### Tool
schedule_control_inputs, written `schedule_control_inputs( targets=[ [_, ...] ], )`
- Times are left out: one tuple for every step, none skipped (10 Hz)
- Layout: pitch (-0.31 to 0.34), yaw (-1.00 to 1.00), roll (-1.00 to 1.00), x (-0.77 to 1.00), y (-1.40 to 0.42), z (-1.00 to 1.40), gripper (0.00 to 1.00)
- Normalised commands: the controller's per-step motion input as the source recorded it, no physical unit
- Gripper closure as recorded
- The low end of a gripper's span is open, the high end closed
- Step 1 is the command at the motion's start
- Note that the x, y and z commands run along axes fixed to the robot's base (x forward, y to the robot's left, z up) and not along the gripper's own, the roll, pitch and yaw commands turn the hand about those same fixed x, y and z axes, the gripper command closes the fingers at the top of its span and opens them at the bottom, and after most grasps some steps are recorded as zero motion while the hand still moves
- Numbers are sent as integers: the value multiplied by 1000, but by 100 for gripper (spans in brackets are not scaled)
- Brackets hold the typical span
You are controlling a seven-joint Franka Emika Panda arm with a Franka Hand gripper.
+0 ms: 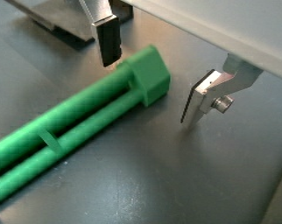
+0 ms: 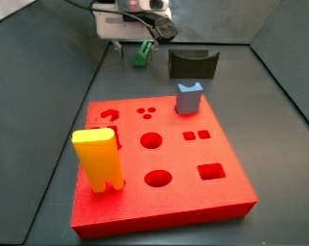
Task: Pick up the 3 prong object. Move up. Rotate the 3 prong object. Place the 3 prong object on the fixture. Regrasp the 3 prong object. Move to above the board. Insert the 3 prong object.
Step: Rotate the 3 prong object, then move up.
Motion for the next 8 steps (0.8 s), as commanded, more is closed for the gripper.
schedule_control_inputs(
  targets=[
    [-75,16,-138,36,13,-279,0],
    [0,0,0,0,0,0,100],
    [0,0,0,0,0,833,100],
    [12,-1,0,-15,-1,810,100],
    [30,-6,7,-30,3,716,100],
    [47,-12,23,-19,5,550,100],
    [57,-13,31,-18,5,458,100],
    [64,-16,52,-18,6,266,100]
  ],
)
